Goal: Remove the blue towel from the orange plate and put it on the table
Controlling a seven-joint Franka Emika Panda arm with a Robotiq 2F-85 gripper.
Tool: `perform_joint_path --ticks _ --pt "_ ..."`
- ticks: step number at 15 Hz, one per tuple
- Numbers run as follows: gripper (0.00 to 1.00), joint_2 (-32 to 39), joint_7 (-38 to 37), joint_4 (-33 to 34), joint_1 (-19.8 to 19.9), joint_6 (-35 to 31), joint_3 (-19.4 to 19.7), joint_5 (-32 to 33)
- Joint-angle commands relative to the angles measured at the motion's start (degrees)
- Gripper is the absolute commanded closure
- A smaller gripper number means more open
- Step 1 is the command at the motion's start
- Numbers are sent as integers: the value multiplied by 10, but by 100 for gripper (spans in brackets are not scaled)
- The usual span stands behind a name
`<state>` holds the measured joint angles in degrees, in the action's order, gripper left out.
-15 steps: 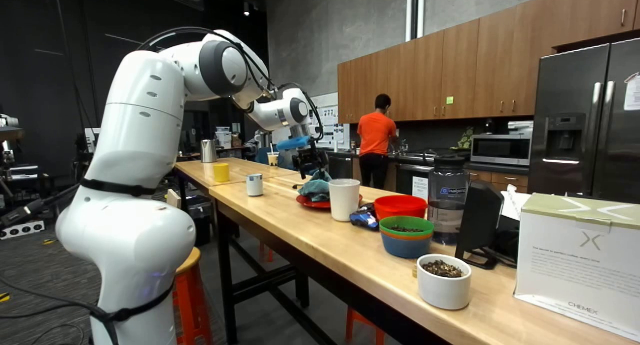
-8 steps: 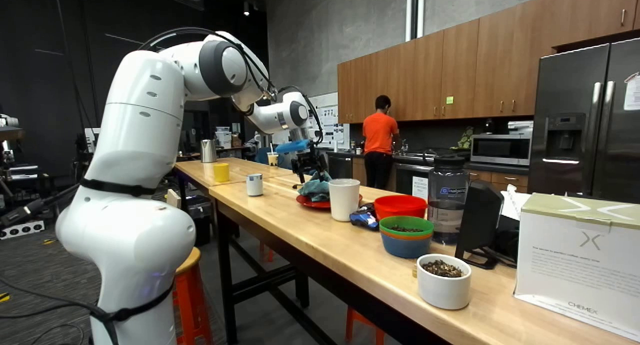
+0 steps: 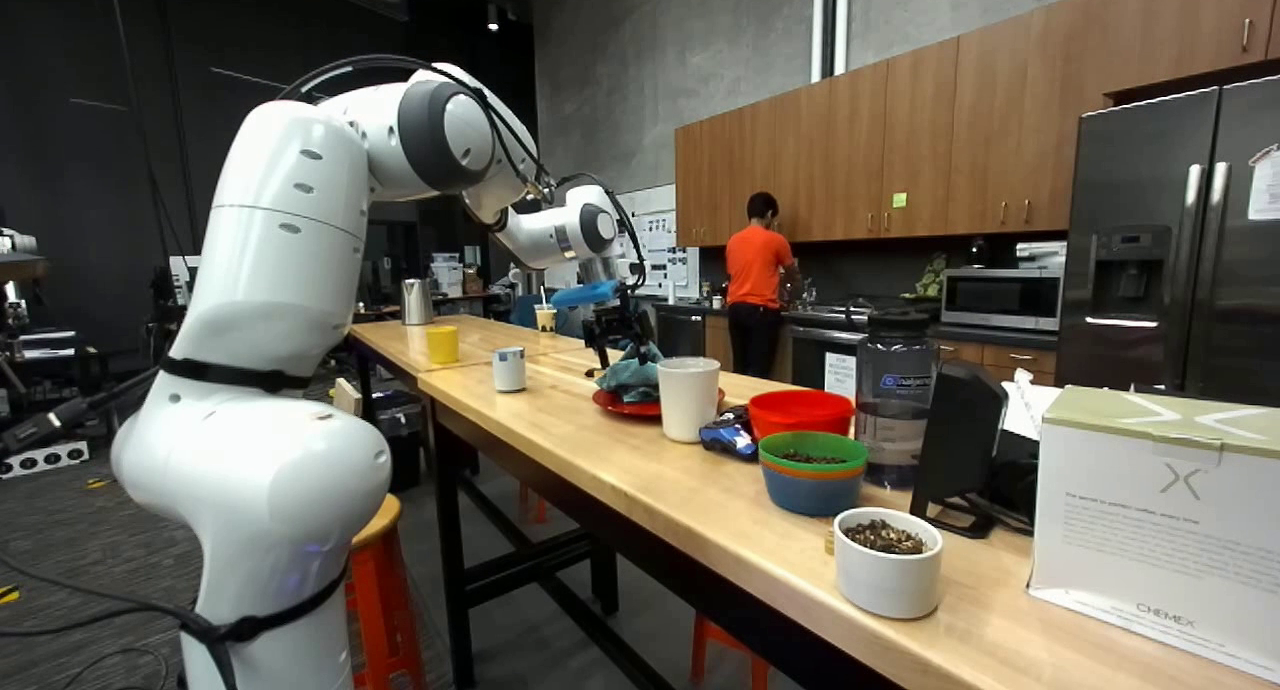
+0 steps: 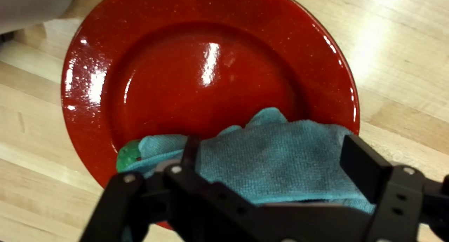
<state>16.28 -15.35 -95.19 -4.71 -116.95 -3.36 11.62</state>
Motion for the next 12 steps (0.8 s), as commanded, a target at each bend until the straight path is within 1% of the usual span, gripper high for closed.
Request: perform_joint_path --ticks 1,10,12 --pt "0 -3 6 -1 -6 5 8 -7" --pt "0 2 2 1 -9 2 8 -3" --pt "0 18 -1 19 -11 3 9 -1"
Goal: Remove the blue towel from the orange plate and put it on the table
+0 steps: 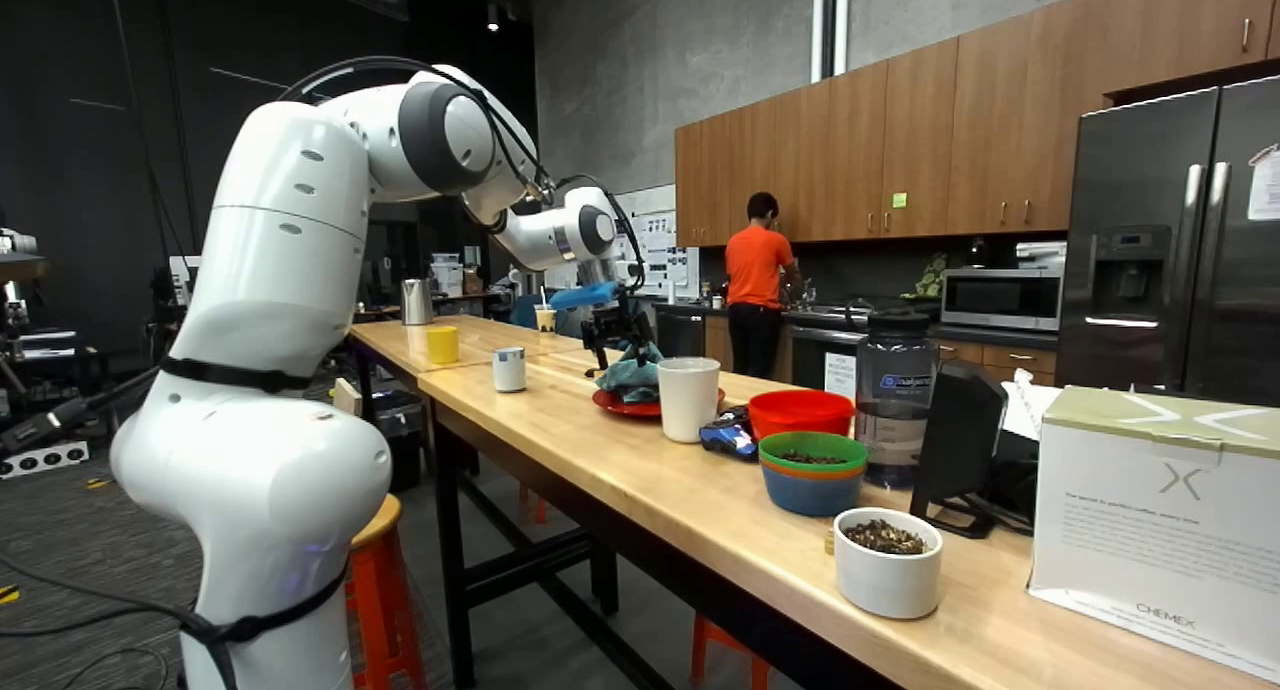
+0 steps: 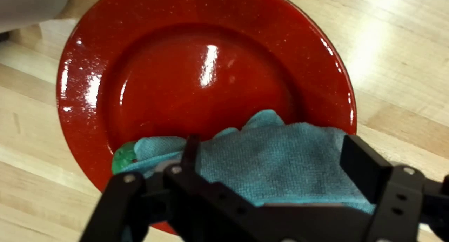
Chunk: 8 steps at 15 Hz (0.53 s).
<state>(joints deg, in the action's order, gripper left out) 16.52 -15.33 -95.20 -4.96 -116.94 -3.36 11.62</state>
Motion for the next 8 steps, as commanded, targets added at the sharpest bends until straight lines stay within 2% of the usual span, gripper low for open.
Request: perform_joint_path --ticks 1,8 --pt "0 24 -2 29 -9 1 10 1" --pt "0 86 -5 107 -19 2 21 8"
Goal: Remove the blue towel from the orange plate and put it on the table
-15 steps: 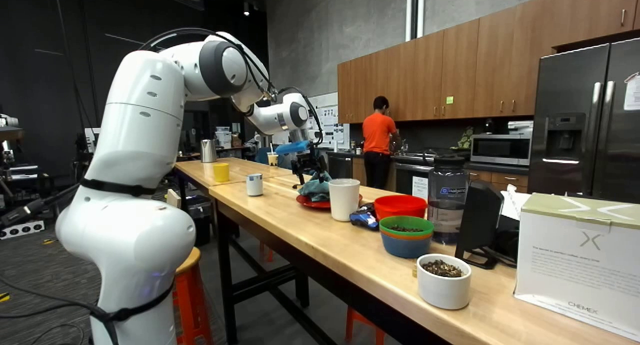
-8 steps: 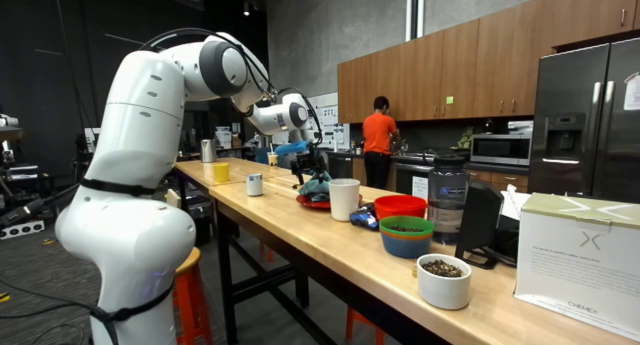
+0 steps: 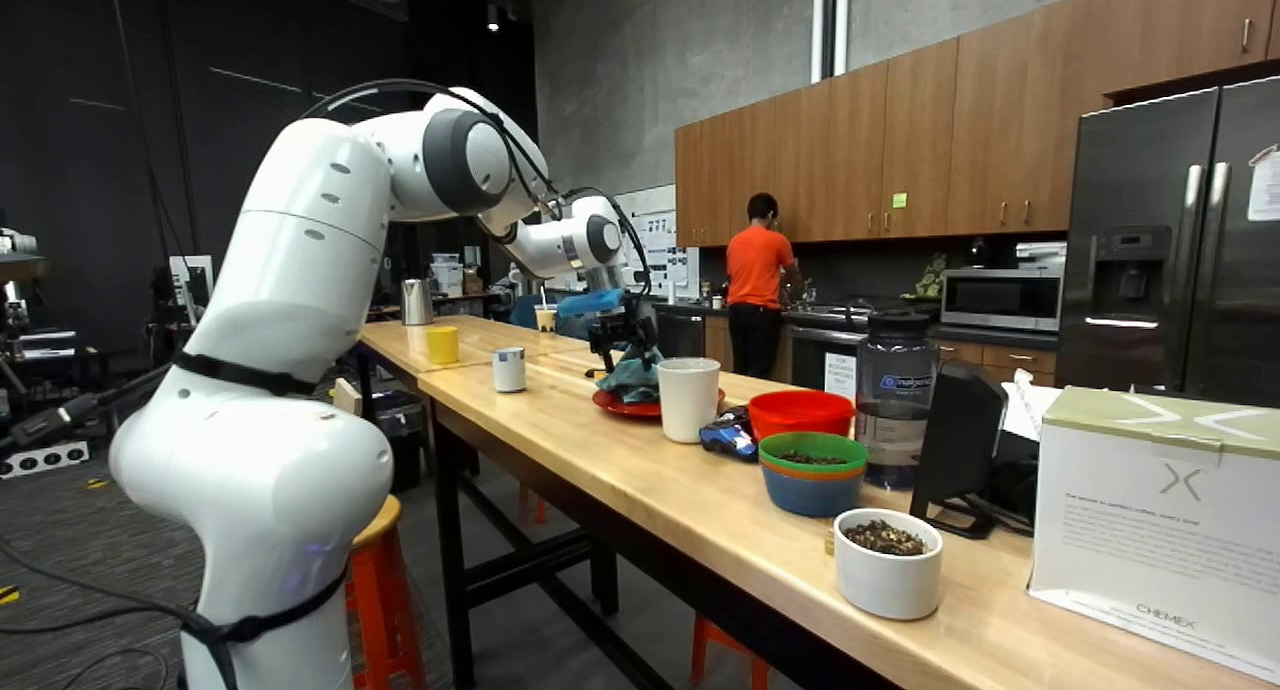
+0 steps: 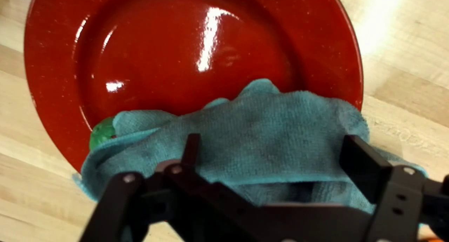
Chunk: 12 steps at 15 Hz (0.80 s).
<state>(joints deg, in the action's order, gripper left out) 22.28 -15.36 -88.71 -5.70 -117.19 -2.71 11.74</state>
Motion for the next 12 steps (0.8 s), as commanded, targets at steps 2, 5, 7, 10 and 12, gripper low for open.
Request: perform_joint_path --ticks 2,5,7,10,12 --pt "0 16 3 21 -11 1 13 -4" --pt "0 28 2 37 -13 1 17 -4" --pt "0 29 3 40 -13 1 17 -4" --pt "0 30 2 41 -14 1 17 -4" --pt "0 30 2 41 -14 1 17 -4"
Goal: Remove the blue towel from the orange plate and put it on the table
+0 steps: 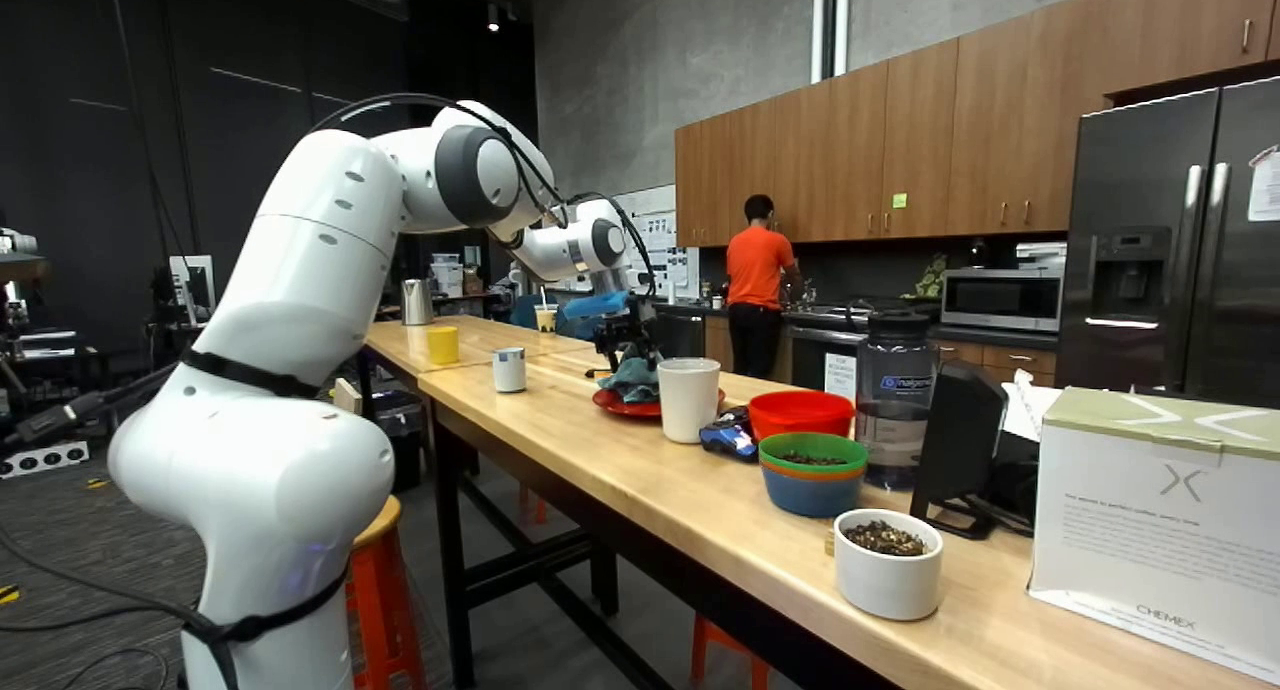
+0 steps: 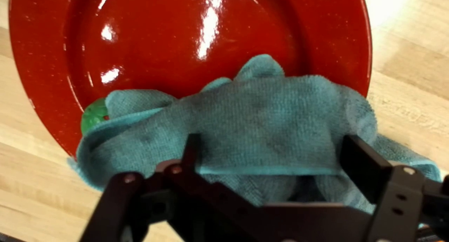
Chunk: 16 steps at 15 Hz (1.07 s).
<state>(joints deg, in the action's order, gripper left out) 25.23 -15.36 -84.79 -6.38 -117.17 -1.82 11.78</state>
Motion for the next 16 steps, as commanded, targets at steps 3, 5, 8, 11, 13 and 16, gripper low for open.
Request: perform_joint_path --ticks 3,5,8,11,13,16 --pt "0 0 2 2 -7 1 8 -4" --pt "0 0 2 2 -7 1 9 -4" --pt "27 0 2 1 -7 2 9 -4" --pt "47 0 2 -1 -7 2 9 -5" --pt "65 0 2 0 -7 3 9 -5" --pt "88 -2 3 -1 -6 2 9 -5"
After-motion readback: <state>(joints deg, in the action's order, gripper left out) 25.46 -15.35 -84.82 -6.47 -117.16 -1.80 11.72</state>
